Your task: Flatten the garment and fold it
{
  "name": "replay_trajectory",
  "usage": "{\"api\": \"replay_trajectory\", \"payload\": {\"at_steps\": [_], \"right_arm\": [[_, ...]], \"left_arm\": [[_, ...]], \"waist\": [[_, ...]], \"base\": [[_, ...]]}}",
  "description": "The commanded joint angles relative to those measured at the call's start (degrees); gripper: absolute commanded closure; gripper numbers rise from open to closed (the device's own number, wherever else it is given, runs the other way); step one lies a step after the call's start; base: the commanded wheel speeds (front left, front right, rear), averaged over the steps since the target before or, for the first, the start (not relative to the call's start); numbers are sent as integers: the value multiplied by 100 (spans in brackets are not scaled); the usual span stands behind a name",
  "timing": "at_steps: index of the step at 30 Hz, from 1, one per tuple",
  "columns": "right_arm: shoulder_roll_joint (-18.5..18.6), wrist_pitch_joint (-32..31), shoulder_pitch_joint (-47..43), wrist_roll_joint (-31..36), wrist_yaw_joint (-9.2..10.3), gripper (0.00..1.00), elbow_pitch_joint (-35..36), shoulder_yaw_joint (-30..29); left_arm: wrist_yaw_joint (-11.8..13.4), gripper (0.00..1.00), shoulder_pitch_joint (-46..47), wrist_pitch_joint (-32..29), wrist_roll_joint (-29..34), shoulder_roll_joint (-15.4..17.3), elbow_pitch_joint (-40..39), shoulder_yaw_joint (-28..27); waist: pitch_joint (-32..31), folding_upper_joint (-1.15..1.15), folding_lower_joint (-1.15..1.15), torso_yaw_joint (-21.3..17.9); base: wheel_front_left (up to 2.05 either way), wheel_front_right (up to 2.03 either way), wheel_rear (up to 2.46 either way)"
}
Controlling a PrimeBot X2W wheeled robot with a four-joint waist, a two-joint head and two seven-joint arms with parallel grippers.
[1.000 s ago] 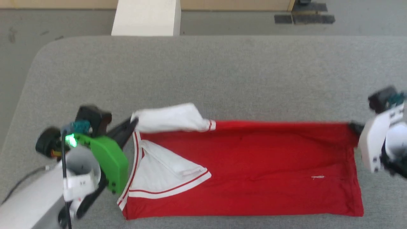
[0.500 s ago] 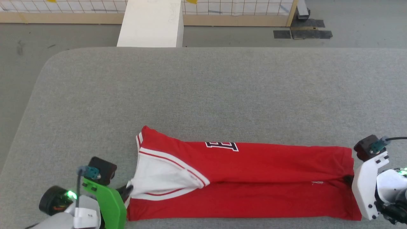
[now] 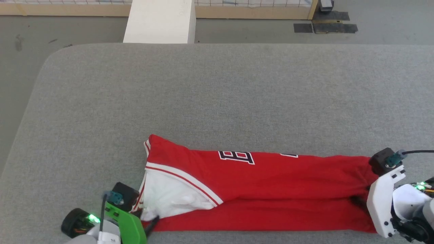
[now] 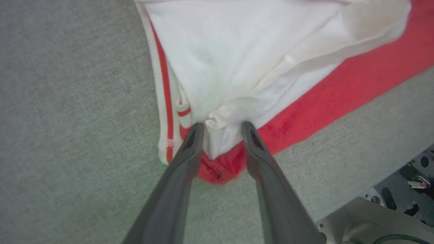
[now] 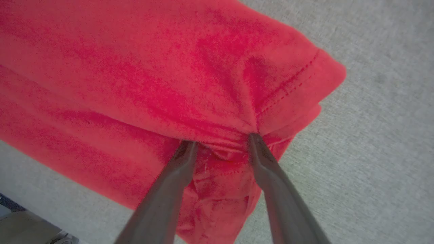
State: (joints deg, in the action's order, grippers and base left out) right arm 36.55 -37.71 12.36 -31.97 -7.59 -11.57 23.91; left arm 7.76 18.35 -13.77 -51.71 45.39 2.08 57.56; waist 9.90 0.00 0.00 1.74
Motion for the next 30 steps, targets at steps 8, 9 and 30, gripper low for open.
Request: {"api": "replay_trajectory", "payload": {"at_steps": [8, 9, 30], "right_arm": [[-213, -180, -119, -390, 10, 0, 209, -382], [-234, -239, -179, -407, 10, 0, 293, -455], [-2479, -365, -1490, 984, 10, 0, 1124, -3478]], "left_arm": [[-113, 0, -52, 890, -123, -355, 128, -297], [-119, 0, -99, 994, -124, -365, 126, -313], [565, 0, -1482, 2875, 1817, -2094, -466, -3535]], "waist": [[-520, 0, 0, 12], [-566, 0, 0, 12], [-802, 0, 0, 181]], "base": [[0, 0, 0], [0, 0, 0], [0, 0, 0]]}}
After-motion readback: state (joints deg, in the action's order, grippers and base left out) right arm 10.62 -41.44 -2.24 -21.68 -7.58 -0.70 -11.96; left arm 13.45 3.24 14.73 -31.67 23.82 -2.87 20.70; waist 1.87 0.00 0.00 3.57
